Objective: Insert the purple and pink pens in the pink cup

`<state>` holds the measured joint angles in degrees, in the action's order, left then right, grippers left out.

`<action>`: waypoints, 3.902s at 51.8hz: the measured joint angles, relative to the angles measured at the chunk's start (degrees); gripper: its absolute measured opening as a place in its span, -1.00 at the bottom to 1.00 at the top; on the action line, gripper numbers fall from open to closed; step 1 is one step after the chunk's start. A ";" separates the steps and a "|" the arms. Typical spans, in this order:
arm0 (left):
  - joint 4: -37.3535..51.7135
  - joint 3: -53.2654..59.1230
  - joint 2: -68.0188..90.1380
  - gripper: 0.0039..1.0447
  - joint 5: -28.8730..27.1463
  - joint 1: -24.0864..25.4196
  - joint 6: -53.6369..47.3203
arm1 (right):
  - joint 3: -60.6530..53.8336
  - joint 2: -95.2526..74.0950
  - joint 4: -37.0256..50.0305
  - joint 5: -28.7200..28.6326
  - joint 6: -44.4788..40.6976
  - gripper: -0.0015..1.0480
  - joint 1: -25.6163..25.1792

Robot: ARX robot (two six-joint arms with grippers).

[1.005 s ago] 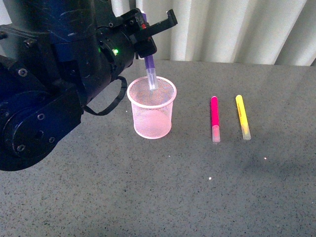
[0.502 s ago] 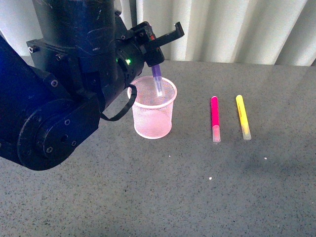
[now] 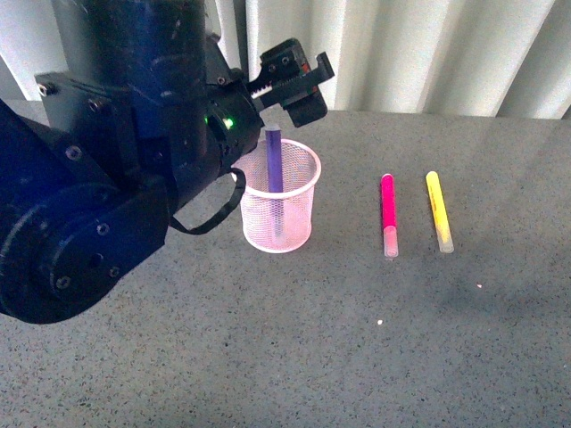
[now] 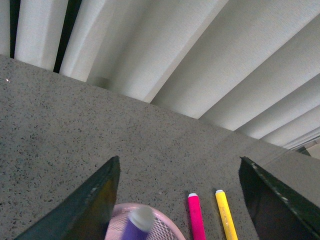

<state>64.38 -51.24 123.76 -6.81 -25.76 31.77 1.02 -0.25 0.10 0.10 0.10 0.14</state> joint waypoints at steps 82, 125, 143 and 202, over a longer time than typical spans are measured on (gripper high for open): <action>-11.61 47.87 -66.58 -0.93 1.03 19.80 -31.30 | 0.00 0.00 0.00 0.00 0.02 0.87 -0.04; -40.63 50.69 -100.04 -0.93 6.64 25.62 -31.34 | 0.00 0.00 0.00 0.00 0.00 0.87 -0.04; -48.11 50.69 -107.75 -0.93 6.64 25.62 -31.34 | 0.00 0.02 0.00 0.00 0.02 0.87 -0.04; -64.35 50.66 -123.54 0.42 6.80 25.62 -31.34 | 1.42 -1.86 -4.20 3.65 1.75 0.87 0.52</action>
<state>0.03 -0.58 0.23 -0.01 -0.14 0.43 2.44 -2.11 -4.10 3.75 1.85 0.67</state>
